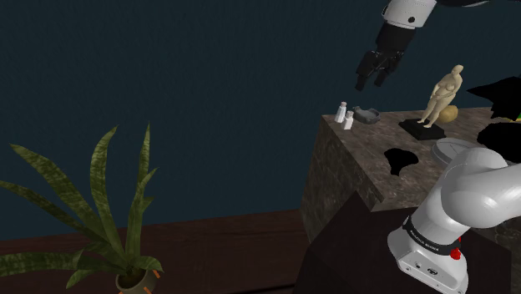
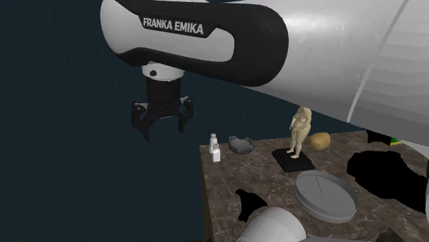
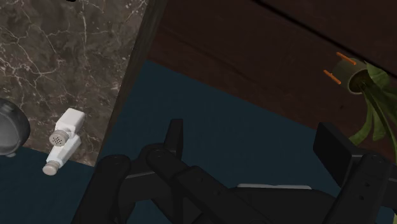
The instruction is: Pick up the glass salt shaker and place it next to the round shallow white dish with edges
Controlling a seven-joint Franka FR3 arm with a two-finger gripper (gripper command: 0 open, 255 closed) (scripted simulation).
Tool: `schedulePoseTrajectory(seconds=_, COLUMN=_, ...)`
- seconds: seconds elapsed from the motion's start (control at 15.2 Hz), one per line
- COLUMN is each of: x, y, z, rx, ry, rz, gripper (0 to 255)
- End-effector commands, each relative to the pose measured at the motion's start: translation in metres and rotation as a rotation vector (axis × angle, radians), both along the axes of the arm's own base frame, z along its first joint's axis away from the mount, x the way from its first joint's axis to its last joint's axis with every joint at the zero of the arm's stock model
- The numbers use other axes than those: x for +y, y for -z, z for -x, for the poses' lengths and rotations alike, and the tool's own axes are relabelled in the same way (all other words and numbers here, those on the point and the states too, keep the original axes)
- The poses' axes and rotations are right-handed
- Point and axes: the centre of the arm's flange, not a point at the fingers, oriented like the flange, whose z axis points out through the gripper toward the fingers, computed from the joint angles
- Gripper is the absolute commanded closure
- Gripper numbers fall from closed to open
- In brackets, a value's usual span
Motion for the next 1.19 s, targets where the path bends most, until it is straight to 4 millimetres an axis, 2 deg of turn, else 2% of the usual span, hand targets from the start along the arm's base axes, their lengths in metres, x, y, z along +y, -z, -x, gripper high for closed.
schedulePoseTrajectory(seconds=0.0, x=0.0, y=0.0, z=0.0, rx=0.0, ry=0.0, rz=0.0, gripper=0)
schedulePoseTrajectory(seconds=1.12, x=-0.185, y=0.099, z=-0.086, rx=-0.004, ry=-0.024, rz=-0.016, gripper=0)
